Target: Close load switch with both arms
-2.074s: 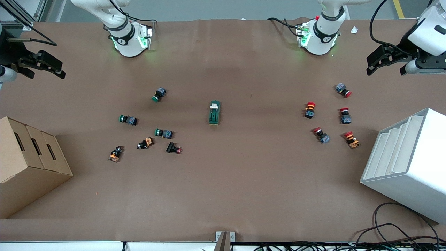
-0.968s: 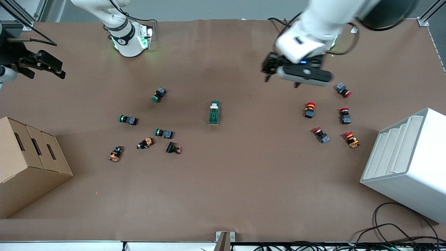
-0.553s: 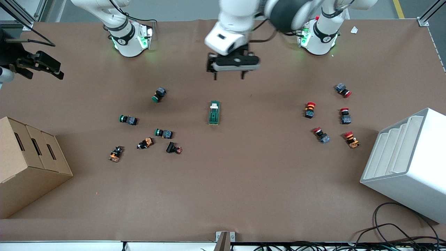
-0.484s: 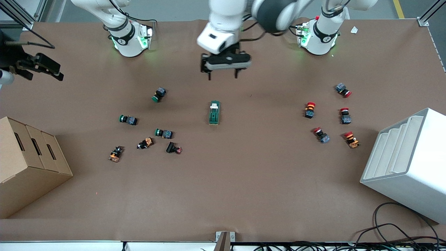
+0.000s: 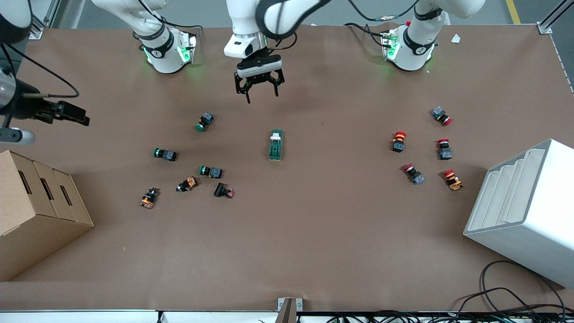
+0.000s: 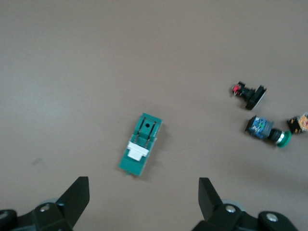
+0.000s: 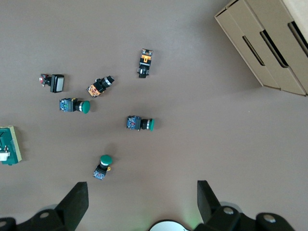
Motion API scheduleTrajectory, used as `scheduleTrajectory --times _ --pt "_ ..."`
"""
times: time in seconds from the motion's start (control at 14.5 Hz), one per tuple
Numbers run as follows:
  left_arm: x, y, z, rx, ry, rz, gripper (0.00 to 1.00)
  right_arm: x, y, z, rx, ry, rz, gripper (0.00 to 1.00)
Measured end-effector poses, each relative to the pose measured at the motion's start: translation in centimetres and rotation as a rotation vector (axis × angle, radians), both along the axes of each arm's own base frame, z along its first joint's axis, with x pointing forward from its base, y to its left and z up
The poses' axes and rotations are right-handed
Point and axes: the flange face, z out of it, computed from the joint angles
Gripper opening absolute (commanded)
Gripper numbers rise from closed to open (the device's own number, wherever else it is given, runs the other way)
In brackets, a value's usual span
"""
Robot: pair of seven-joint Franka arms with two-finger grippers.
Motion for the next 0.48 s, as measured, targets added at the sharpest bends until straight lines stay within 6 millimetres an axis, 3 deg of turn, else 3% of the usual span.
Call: scheduleTrajectory --times 0.21,0.48 --pt "-3.7 -0.6 -6.7 -0.019 -0.199 -0.01 1.0 0.4 0.6 -0.6 -0.004 0.008 -0.033 1.0" --pt "-5.5 0.8 -14.3 0.047 -0.334 -0.132 0.99 1.0 3.4 -2.3 -0.002 0.04 -0.103 1.0"
